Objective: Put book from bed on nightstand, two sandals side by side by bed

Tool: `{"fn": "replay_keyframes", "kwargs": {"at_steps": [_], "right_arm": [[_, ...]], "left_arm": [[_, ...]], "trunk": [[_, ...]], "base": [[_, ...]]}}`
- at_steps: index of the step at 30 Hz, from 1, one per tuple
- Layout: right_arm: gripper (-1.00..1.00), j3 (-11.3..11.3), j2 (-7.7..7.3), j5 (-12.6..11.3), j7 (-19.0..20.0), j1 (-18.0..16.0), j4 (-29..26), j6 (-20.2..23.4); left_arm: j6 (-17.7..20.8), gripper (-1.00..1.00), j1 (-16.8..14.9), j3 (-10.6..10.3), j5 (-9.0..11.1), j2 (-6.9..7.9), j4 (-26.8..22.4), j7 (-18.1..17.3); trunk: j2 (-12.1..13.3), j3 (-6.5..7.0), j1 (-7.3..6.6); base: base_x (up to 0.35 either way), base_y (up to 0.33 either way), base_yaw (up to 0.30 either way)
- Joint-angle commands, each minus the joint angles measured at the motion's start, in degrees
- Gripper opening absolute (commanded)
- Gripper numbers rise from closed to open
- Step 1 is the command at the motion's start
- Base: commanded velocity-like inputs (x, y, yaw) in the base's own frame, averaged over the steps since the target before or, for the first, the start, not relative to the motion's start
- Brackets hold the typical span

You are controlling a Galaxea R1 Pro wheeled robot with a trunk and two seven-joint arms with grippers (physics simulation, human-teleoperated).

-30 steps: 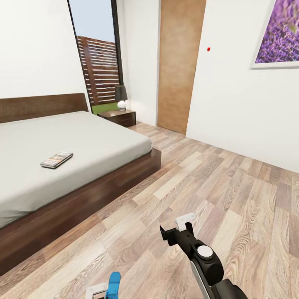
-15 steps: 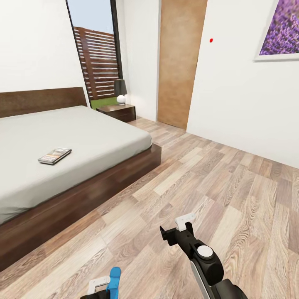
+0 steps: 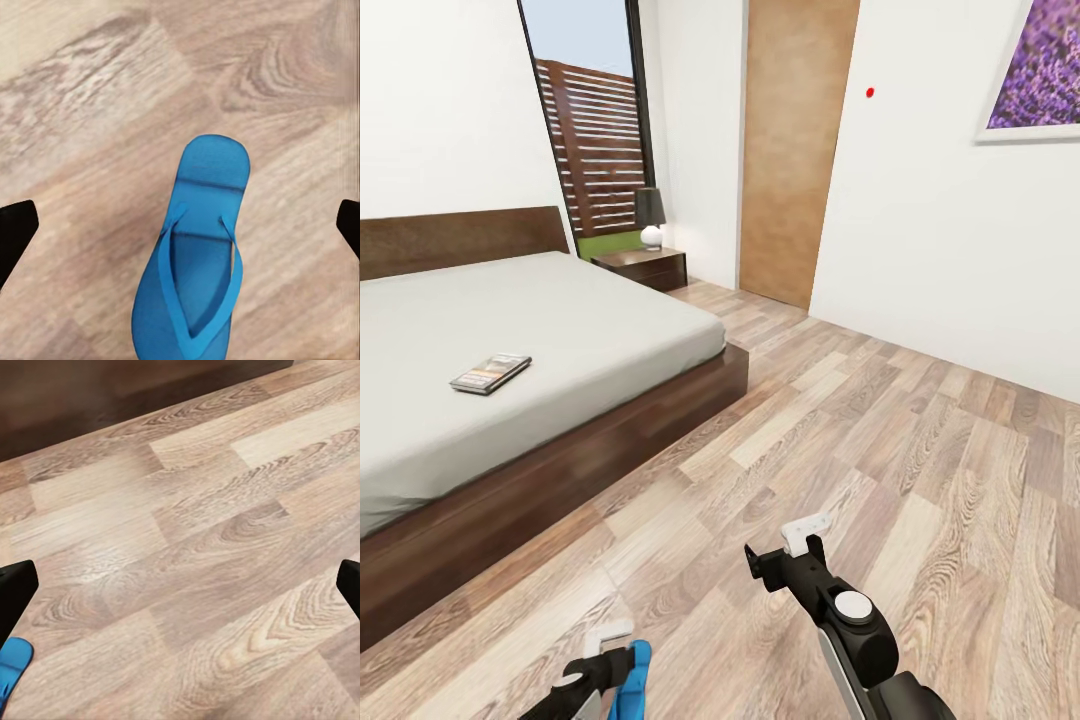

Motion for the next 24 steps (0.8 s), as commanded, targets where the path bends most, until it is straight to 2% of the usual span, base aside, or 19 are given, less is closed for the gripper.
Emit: {"fn": "replay_keyframes", "kwargs": {"at_steps": [1, 9, 18, 24], "right_arm": [[1.00, 0.0, 0.01, 0.4, 0.2, 0.0, -0.1, 0.3], [1.00, 0.0, 0.02, 0.4, 0.2, 0.0, -0.1, 0.3], [1.00, 0.1, 0.06, 0.4, 0.2, 0.0, -0.1, 0.4], [1.00, 2.4, 0.04, 0.5, 0.1, 0.0, 0.0, 0.3]], "left_arm": [[-0.2, 1.00, 0.0, -0.2, 0.4, -0.01, 0.0, 0.2], [-0.2, 1.00, -1.2, -0.1, 0.5, -0.10, -0.5, 0.2], [-0.4, 1.00, -1.4, -0.2, 0.5, -0.09, -1.0, 0.2], [-0.7, 1.00, -1.4, -0.2, 0.5, 0.01, -0.9, -0.1]], "trunk": [[0.0, -0.05, -0.01], [0.0, -0.05, -0.01], [-0.1, -2.04, 0.22], [-0.2, -3.37, 0.38]], "base": [[0.000, 0.000, 0.000], [0.000, 0.000, 0.000], [0.000, 0.000, 0.000], [0.000, 0.000, 0.000]]}}
